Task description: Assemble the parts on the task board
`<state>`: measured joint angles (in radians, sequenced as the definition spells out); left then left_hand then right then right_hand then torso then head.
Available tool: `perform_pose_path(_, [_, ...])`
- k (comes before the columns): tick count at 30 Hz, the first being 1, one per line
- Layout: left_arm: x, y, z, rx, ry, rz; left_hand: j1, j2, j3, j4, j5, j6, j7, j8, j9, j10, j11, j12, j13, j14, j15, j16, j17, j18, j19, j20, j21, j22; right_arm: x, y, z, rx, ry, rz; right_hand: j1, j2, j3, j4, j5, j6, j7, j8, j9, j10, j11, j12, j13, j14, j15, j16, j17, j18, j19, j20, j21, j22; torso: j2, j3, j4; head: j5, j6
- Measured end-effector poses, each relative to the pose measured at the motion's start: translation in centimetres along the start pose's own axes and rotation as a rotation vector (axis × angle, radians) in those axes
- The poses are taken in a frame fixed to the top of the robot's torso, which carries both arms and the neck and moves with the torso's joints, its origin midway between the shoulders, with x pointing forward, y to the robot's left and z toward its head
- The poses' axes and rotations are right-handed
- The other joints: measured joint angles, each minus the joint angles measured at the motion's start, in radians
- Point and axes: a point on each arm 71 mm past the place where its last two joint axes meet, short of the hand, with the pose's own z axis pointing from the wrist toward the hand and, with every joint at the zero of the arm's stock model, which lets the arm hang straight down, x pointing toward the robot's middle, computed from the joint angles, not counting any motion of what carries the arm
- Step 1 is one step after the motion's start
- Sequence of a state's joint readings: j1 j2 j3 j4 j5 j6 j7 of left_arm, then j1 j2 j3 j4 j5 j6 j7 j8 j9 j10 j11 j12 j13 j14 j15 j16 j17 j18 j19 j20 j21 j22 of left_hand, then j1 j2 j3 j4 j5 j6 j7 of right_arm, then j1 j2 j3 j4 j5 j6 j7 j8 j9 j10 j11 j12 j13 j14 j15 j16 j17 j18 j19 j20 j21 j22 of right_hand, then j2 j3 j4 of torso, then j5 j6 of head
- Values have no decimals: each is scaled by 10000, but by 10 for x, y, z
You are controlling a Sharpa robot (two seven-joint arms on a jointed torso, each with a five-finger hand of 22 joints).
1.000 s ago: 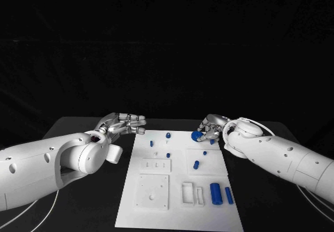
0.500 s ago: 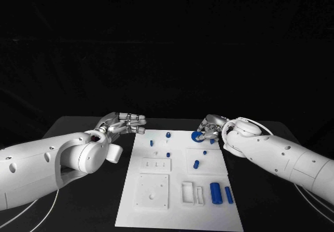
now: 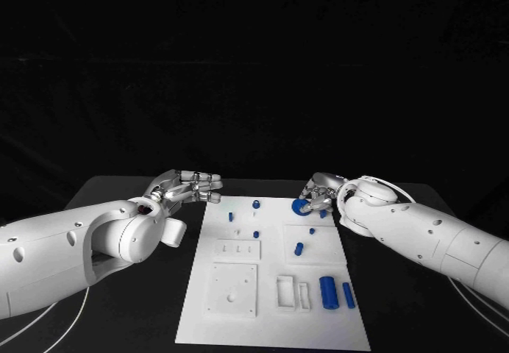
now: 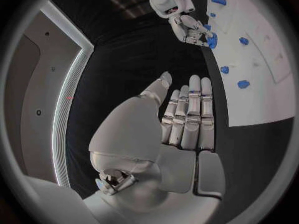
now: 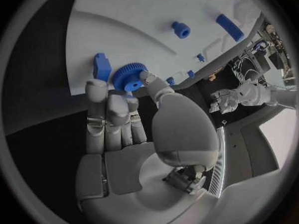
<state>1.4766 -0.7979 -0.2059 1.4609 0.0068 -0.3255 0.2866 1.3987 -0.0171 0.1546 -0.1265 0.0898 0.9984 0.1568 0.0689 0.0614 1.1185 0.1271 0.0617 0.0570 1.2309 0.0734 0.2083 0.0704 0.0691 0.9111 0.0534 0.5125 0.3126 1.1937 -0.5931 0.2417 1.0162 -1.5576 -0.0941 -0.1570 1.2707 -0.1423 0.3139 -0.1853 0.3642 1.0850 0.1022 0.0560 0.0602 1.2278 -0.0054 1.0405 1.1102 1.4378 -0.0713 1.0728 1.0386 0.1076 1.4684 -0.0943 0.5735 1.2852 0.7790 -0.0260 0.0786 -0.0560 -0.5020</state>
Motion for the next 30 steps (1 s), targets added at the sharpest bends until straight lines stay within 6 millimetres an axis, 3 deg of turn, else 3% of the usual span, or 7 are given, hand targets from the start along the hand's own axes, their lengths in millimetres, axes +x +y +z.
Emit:
perform_pose_path(7, [0, 0, 0, -17, 10, 19, 0, 0, -27, 26, 0, 0, 0, 0, 0, -65, 10, 0, 0, 0, 0, 0, 0, 0, 0, 0, 0, -13, 0, 4, 0, -126, -12, -158, -196, 42, 654, -113, 503, 268, -112, 21, -3, 72, -72, 96, 129, 32, -32, 36, 53, -7, 0, 0, 56, 130, 0, -1, 1, -2, -3])
perform_pose_path(12, [0, 0, 0, -28, 12, 29, 0, 0, -27, 26, 0, 0, 0, 0, 0, -65, 10, 0, 0, 0, 0, 0, 0, 1, 0, 0, 0, -13, 0, 5, -1, -190, -19, -248, -315, 55, 630, -11, 720, 388, -192, 17, -3, 108, -109, 165, 207, 32, -32, 37, 87, -10, 0, 0, 93, 189, 0, -6, 6, -2, -3])
perform_pose_path(22, [0, 0, 0, -41, 17, 36, 0, 0, -26, 26, 0, 0, 0, 0, 0, -64, 11, 0, 0, 0, 0, 0, 0, -1, 0, 0, 0, -12, 4, 19, -5, -563, -185, -556, -381, 44, 233, 385, 735, 563, -195, -2, -2, 251, -144, 281, 341, 58, -57, 76, 118, -20, -38, -39, 254, 230, -4, -26, 14, 12, 31])
perform_pose_path(30, [0, 0, -1, -49, 26, 34, 0, 0, -26, 26, 0, 0, 0, 0, 0, -62, 12, 0, 0, 0, 0, 0, 0, 0, 0, 0, 0, -11, -1, 47, -12, -1218, -823, -924, -321, -71, 267, 666, 582, 615, -218, 30, -2, 286, -177, 282, 364, 92, -90, 76, 118, -68, -39, -39, 366, 229, -7, -32, 19, 44, 82])
